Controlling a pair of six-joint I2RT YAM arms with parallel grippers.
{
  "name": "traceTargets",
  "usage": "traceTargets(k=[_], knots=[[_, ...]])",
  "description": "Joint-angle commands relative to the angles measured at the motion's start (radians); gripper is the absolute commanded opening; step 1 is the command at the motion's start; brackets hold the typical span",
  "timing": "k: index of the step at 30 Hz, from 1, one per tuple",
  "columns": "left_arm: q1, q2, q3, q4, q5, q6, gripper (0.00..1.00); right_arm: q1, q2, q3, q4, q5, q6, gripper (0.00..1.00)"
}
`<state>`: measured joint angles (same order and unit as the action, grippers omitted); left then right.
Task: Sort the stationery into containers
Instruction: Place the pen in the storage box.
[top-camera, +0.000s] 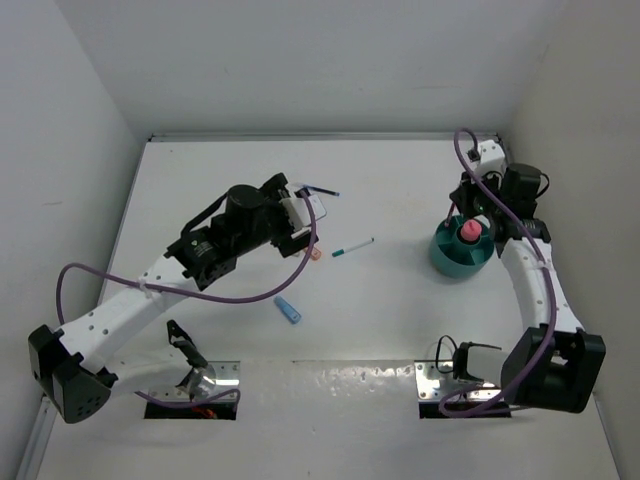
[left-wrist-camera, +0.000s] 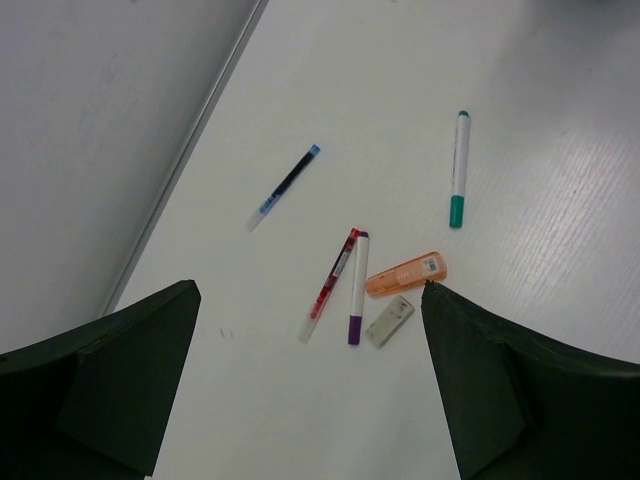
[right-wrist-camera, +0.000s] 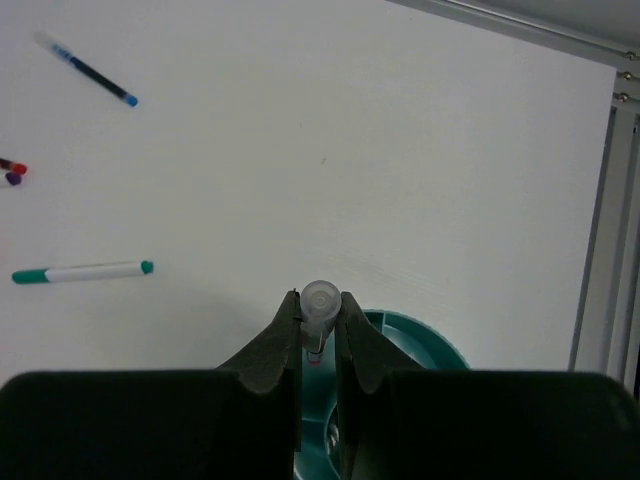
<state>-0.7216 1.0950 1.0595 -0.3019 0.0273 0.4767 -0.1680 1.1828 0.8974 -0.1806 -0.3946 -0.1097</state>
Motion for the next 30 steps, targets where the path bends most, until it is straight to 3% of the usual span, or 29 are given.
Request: traceTargets(k=[1,9,12,16,17,19,23,27,28,30], knots=[[0.013,0.005,-0.012,0.046,-0.061,-0.044,1.0,0.009,0.037,0.008,0.102,0.057,-0.019,0.0],[0.085,0.121,0.06,-0.028,-0.122,-0.153,1.0,0.01,0.144,0.069,0.026,0.065,0.019,0.0],[0.123,0.144,0.072,-0.028,-0.096,-0.177,1.0,0.012,0.169,0.089,0.004,0.063,0.031,0.06],[0.171,0.186,0.088,-0.039,-0.076,-0.211,1.0,0.01,0.199,0.147,-0.074,0.053,0.053,0.41],[0.18,0.206,0.089,-0.039,-0.081,-0.219,1.0,0.009,0.202,0.159,-0.089,0.051,0.065,0.55],[0.211,0.242,0.094,-0.049,-0.066,-0.227,1.0,0.007,0.207,0.19,-0.114,0.053,0.085,0.66],[0.28,0.31,0.129,-0.068,0.052,-0.124,0.98,0.004,0.19,0.244,-0.138,0.045,0.137,0.67],[0.341,0.431,0.201,-0.126,0.264,0.026,0.75,0.002,0.163,0.313,-0.163,0.004,0.192,0.6],[0.349,0.506,0.232,-0.175,0.29,0.046,0.65,0.002,0.158,0.32,-0.168,-0.009,0.215,0.58],[0.369,0.631,0.339,-0.245,0.339,0.095,0.56,0.005,0.146,0.342,-0.187,-0.039,0.241,0.55]])
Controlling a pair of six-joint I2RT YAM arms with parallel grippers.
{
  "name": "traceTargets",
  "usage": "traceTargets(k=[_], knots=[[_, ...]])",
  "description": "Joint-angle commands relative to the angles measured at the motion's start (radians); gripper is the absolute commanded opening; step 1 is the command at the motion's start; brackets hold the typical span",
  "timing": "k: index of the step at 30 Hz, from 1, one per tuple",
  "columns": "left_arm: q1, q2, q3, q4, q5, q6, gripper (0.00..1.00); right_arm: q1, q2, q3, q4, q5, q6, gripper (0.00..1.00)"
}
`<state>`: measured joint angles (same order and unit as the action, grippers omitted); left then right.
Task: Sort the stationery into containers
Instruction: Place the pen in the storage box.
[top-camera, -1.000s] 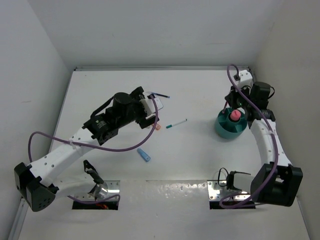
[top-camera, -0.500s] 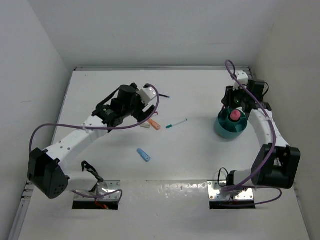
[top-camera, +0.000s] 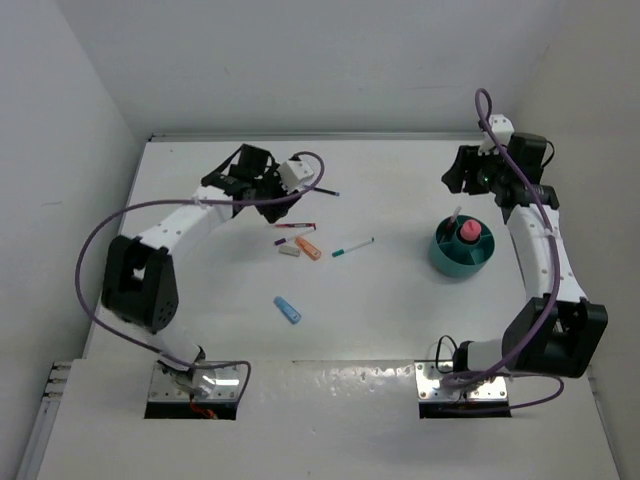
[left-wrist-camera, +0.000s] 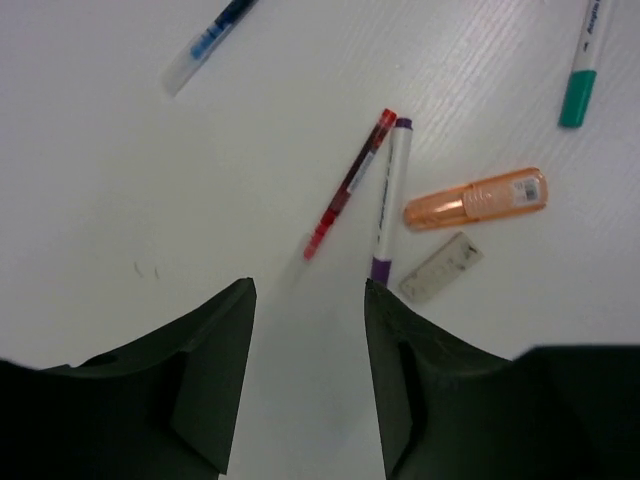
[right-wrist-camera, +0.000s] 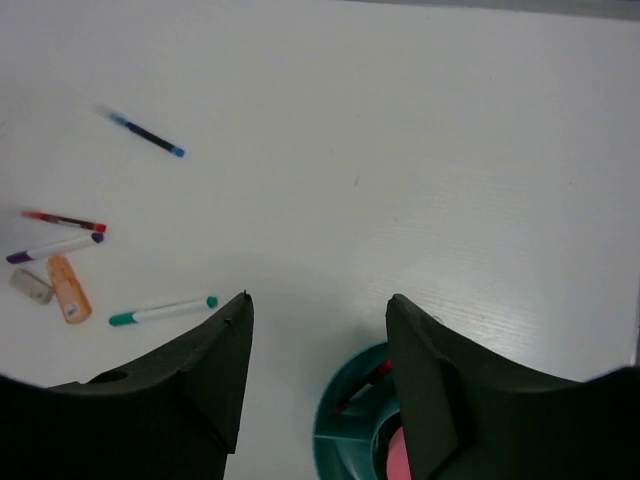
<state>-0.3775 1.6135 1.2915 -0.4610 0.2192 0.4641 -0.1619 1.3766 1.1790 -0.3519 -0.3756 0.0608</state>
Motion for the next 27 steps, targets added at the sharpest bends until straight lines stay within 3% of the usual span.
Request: traceTargets(k=[1,5,14,27], knots=[[0.034,0.152,0.15,-0.115,0.152,0.128,0.53,-0.001,-0.056,0.065,-0.024,-0.068,0.079,0.54],[0.069,0.331,0.34,-0.189,0.16,0.137,0.46,0.004,-0.077,0.068,-0.051,-0.095,0.097,0.52],[0.103,0.537,0.489,-0.246,0.123,0.228,0.48,0.005,-0.08,0.076,-0.113,-0.108,0.057,0.52],[0.062,0.539,0.468,-0.294,0.181,0.311,0.51,0.004,-0.048,0.076,-0.147,-0.121,0.047,0.53]])
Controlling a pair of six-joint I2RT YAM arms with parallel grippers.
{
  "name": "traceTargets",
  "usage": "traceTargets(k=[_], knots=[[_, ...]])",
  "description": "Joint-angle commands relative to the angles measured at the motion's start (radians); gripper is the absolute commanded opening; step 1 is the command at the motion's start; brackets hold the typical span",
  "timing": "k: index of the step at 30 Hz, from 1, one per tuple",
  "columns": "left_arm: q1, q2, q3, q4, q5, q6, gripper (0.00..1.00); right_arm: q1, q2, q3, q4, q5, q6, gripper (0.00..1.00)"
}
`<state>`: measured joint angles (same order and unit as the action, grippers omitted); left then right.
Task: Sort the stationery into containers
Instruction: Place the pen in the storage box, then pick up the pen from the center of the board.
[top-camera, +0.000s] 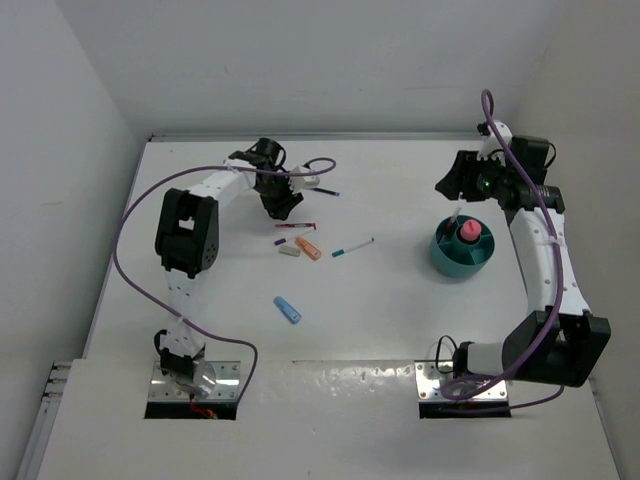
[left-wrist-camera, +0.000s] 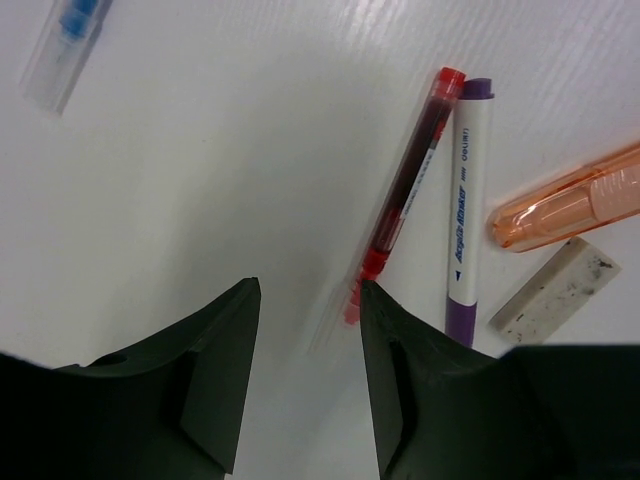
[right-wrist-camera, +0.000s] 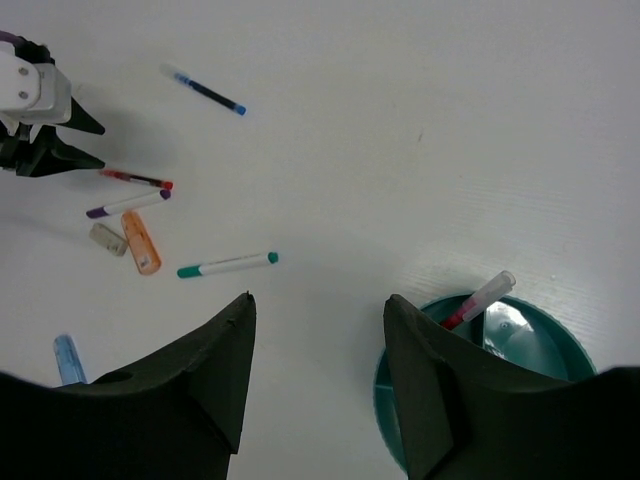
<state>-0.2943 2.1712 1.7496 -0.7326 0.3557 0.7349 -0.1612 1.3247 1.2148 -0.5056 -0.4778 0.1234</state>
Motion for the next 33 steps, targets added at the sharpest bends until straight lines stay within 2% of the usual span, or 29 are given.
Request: traceTargets(k=[1,18,24,32,33], knots=[[-0.028,-0.017,0.008,-0.022,0.045,0.046,0.51,0.005,0.004,0.038,0.006,-0.019,-0.016,0.53],[-0.081,0.055,0.044,-0.039,0.035,0.061,0.53,0.0,0.008,0.034,-0.014,-0.019,-0.028,0.54],[-0.094,0.073,0.031,-0.018,0.005,0.06,0.48,-0.001,0.011,0.034,-0.014,-0.019,-0.024,0.54],[-0.105,0.102,0.028,-0.001,-0.067,0.075,0.26,-0.001,0.004,0.038,-0.017,-0.027,-0.024,0.53],[-0.105,0.102,0.025,0.001,-0.069,0.075,0.15,-0.001,0.001,0.037,-0.017,-0.028,-0.022,0.53]])
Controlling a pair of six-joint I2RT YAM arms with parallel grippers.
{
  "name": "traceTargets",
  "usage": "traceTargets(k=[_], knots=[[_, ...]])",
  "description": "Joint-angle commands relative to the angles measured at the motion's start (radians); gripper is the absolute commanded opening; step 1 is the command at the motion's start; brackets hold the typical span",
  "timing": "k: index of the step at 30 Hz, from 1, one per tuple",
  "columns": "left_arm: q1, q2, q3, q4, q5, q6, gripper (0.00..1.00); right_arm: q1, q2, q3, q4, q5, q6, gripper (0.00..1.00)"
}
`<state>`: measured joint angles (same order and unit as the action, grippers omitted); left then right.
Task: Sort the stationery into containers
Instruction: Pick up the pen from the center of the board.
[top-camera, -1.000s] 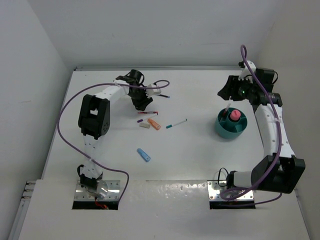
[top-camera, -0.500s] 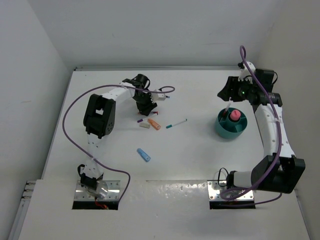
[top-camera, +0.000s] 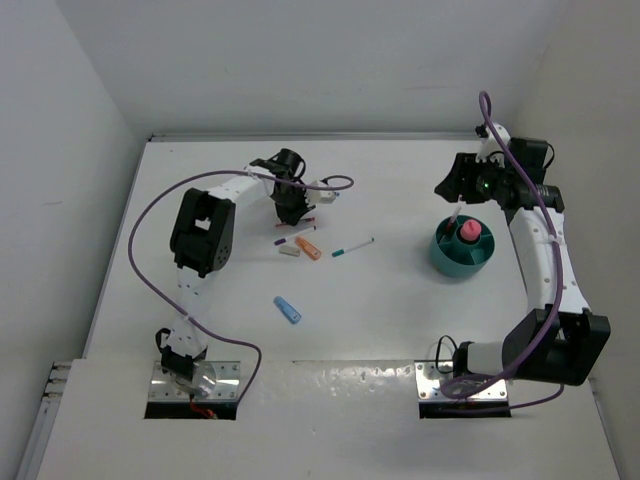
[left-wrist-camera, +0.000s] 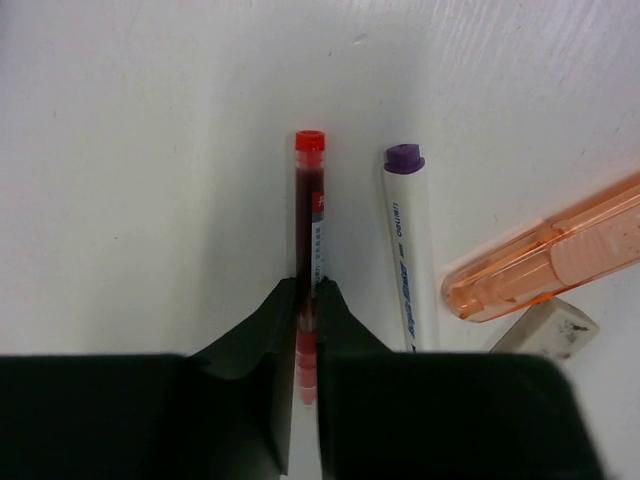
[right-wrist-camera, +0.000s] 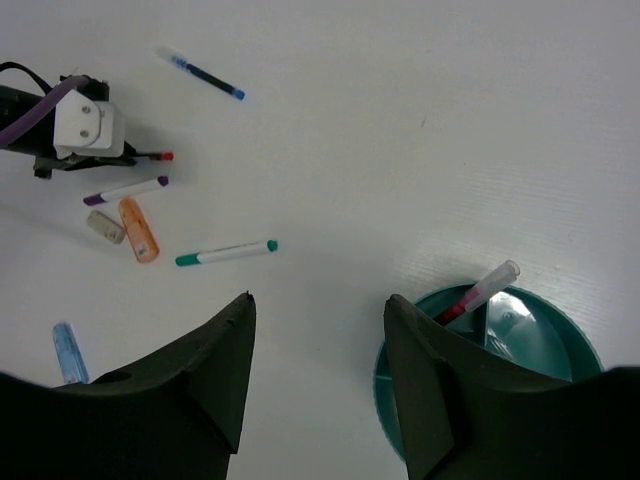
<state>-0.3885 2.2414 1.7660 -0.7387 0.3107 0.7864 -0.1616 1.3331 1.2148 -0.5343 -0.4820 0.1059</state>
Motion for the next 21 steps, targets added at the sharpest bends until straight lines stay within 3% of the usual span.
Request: traceTargets(k=[1,3,9,16,21], knots=[[-0.007,0.03,0.004,0.013,-0.027,0.01,0.08,-0.001,-0.015,0.035,0.01,-0.024,-0.005,0.53],[-0.001,0.015,-0.017,0.038,-0.024,-0.004,0.0,-0.001,-0.021,0.029,0.004,-0.035,-0.005,0.53],[0.022,-0.214,-0.1,0.102,0.043,0.071,0.0,-0.001,-0.046,0.017,-0.05,-0.124,-0.043,0.55],[-0.042,-0.765,-0.579,0.481,0.171,0.405,0.0,0.007,-0.034,0.04,-0.202,-0.366,-0.055,0.61],[-0.185,-1.127,-0.83,0.532,0.332,0.738,0.0,0.049,0.026,0.124,-0.39,-0.49,-0.147,0.69]])
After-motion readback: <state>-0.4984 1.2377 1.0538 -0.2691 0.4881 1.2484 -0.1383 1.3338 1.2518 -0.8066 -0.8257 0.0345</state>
